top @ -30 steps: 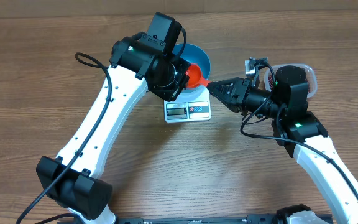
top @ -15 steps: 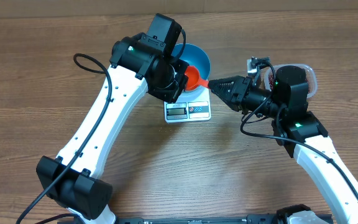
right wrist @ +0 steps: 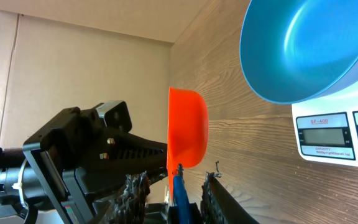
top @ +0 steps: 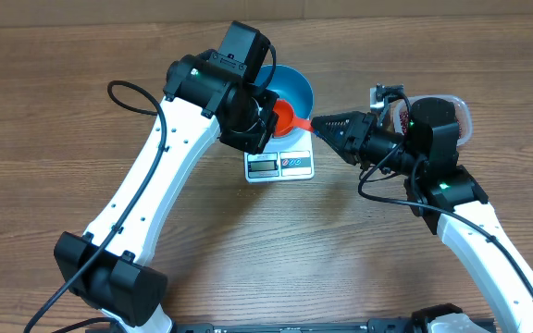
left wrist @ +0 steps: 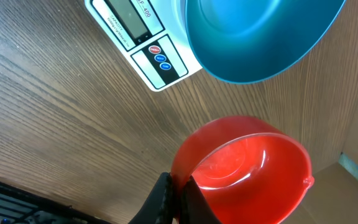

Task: Scoop item into bowl and weigh 150g on scale
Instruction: 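Grasp the blue handle with the right gripper, left still holding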

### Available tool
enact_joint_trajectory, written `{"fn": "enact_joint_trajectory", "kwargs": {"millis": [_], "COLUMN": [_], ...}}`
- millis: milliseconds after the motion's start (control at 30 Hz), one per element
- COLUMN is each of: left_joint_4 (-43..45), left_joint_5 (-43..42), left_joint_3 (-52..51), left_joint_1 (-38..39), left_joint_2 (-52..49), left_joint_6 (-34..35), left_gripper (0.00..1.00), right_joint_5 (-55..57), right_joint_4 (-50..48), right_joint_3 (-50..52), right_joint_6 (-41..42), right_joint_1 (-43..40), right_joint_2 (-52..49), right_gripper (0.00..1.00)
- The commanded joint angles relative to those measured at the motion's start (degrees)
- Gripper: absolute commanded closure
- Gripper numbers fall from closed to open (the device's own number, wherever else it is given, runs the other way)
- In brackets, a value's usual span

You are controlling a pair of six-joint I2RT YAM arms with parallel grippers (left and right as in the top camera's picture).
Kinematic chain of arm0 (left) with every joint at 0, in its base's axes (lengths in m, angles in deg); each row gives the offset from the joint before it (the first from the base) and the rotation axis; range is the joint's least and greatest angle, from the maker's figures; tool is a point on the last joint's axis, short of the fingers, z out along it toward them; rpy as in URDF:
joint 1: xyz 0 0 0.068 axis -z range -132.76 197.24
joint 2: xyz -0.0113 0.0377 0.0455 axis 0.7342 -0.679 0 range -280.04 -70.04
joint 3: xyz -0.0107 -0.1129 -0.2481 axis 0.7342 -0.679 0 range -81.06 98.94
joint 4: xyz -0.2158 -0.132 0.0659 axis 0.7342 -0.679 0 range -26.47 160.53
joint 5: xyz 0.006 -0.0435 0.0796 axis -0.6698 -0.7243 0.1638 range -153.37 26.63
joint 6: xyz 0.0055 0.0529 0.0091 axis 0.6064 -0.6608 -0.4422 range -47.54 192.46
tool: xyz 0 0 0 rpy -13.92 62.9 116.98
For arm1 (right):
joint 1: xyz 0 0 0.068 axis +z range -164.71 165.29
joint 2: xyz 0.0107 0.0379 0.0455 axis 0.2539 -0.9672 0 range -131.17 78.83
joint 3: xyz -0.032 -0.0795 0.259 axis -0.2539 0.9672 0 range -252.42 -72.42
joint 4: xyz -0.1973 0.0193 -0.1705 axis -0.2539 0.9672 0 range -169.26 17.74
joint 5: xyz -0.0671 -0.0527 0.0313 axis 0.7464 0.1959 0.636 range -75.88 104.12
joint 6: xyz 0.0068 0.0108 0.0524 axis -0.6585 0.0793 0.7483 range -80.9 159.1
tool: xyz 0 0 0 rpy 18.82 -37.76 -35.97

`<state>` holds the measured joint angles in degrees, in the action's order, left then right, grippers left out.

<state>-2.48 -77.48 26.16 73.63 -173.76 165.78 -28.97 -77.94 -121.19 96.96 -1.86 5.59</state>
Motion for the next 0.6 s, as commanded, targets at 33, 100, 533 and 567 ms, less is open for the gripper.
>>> {"fn": "enact_joint_trajectory", "kwargs": {"millis": [33,100,533,567], "left_joint_4": [-0.02,0.02,0.22,0.22], "left_joint_5": [1.2,1.18,2.27,2.27], "left_joint_3": [0.85,0.85,0.85,0.85], "left_joint_1": [0.24,0.42,2.1,2.14], "left_joint_2": [0.66,0.66,0.66,0.66], "left_joint_6": [3.28,3.69,7.5,7.69], "left_gripper": [0.96,0.96,0.96,0.96], "right_joint_5": [-0.96,-0.92,0.17,0.17], "right_joint_4": [-1.09,-1.11,-2.99,-2.97], "right_joint_3": [-1.33,-1.33,-1.33,-1.33], "right_joint_6": [1.4,2.23,2.82,2.82], "right_joint_1": [0.42,0.46,1.95,1.95], "right_joint_2": [0.35,0.35,0.35,0.35], "right_gripper": [0.71,0.71,0.71,0.71]}}
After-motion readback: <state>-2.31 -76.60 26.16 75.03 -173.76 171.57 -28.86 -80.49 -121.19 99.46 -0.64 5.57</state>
